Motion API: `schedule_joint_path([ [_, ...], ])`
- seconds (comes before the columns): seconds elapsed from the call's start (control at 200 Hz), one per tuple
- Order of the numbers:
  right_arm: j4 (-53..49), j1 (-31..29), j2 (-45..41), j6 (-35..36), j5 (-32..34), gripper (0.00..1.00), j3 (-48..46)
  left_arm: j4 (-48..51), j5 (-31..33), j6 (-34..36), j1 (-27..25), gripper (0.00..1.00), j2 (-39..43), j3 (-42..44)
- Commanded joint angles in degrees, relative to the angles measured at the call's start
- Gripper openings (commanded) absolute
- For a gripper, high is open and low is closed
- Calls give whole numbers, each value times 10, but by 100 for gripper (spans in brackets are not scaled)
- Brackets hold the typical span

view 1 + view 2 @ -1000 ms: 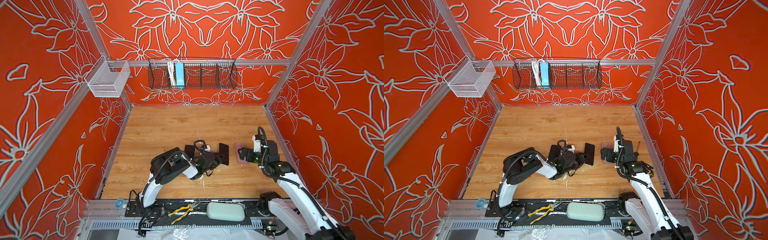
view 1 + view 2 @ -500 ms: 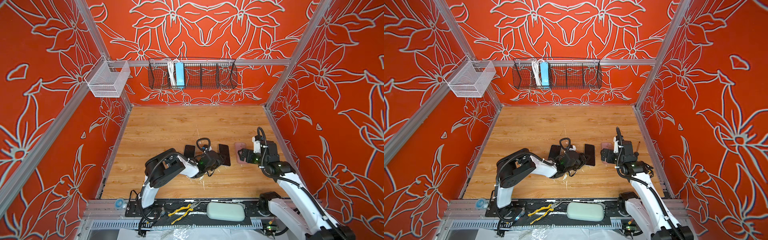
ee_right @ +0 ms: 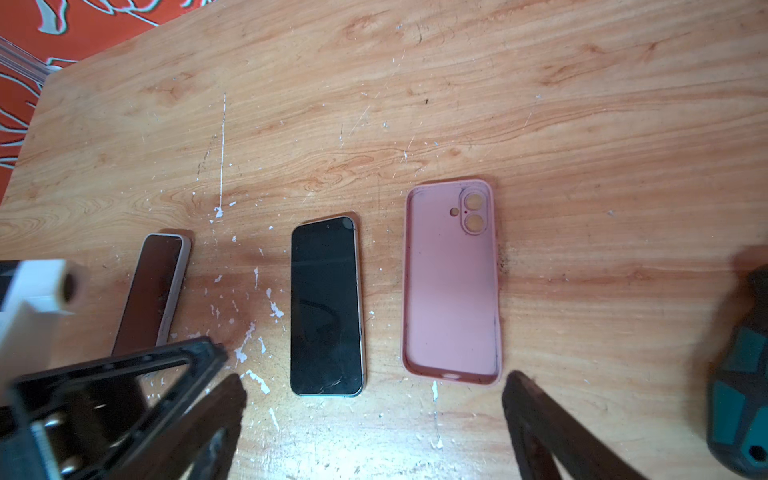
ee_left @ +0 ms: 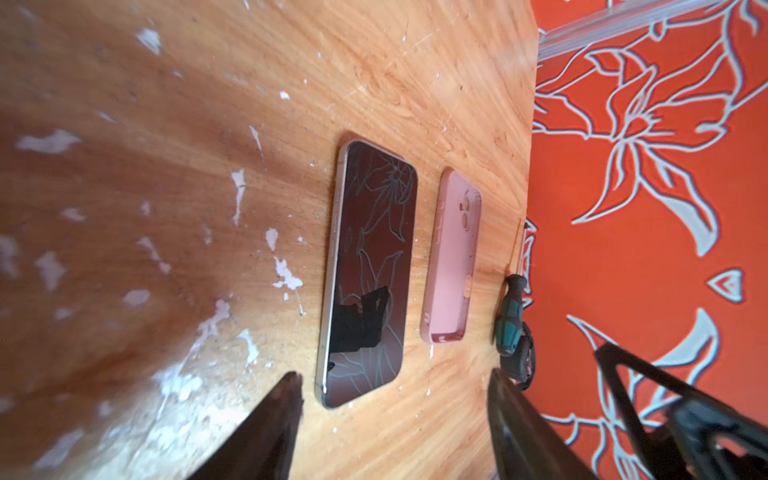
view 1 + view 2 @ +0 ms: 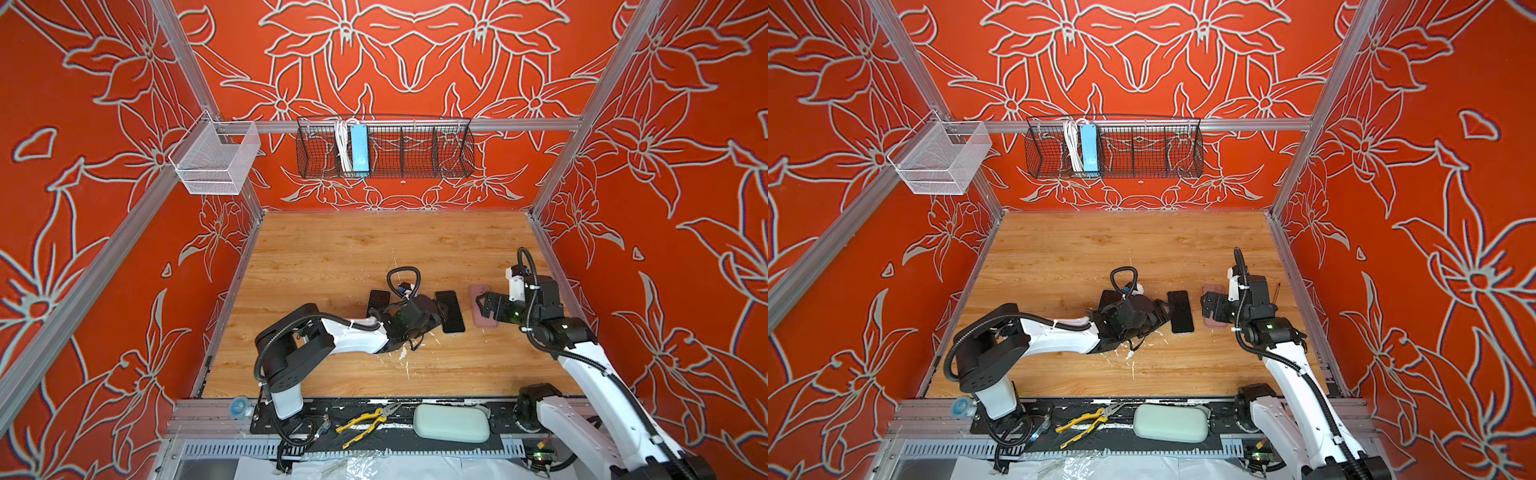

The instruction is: Take the phone out of the phone case

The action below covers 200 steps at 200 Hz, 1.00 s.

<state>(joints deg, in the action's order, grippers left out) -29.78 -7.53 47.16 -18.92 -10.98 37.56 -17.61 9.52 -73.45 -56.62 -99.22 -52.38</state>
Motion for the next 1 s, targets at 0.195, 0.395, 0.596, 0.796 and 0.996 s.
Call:
schedule_joint_path([
  [0.195, -17, -6, 22, 14, -18, 98, 40, 288, 43, 109, 0, 97, 126, -56],
  [0.395, -14, -5, 36, 18, -1, 98, 54, 558, 43, 221, 54, 97, 178, -136],
  [0.596, -15, -6, 29, 20, 9, 98, 51, 646, -10, 340, 155, 97, 191, -135],
  [0.796, -12, -5, 33, 18, 4, 98, 46, 676, -34, 421, 176, 97, 103, -183],
  [0.996, -13, -6, 34, 28, 4, 98, 45, 662, -46, 459, 184, 97, 17, -207],
])
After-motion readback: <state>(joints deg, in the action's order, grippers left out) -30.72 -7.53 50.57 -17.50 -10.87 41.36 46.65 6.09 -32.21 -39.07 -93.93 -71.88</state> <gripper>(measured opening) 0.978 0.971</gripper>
